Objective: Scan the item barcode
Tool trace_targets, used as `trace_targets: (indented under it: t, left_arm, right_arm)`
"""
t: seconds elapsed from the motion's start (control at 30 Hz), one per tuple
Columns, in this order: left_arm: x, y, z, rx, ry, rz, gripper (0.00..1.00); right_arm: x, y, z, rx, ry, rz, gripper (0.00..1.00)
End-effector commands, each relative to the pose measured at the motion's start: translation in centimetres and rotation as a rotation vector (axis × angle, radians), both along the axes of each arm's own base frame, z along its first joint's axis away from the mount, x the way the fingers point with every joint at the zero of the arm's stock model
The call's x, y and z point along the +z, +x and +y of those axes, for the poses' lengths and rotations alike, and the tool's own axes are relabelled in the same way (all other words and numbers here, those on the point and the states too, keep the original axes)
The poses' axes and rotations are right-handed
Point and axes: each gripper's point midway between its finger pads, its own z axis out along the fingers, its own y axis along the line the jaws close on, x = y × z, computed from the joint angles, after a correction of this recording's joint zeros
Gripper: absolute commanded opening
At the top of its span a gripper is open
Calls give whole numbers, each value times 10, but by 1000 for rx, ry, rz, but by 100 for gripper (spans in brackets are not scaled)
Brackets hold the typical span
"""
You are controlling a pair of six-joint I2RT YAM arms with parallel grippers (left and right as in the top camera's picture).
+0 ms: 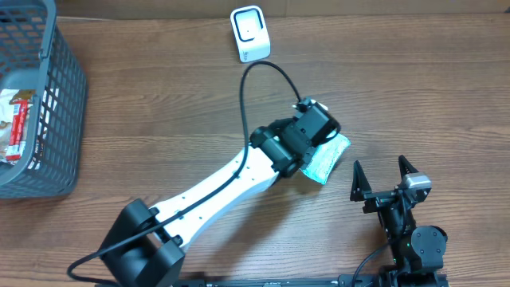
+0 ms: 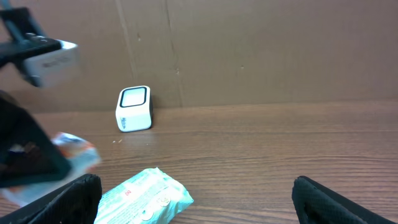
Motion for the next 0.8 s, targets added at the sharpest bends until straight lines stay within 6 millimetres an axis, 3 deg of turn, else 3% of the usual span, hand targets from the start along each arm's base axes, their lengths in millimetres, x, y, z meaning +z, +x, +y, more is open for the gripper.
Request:
trace_targets:
  t: [0.0,0.17,0.47,0.77]
  left_arm:
    - [16,11,38,77,128,-70,24]
    - [2,6,64,105,229,-15,20]
    - [-34,1,110,172,399,5,23]
    - [-90,-13,124,202,381,6,22]
  right_arm:
    - [-4,1,-2,-9,-7,5,100]
    - [-4,1,-2,-9,-7,5,100]
    - [-4,1,-2,-9,-7,5,100]
    - [-4,1,-2,-9,-7,5,100]
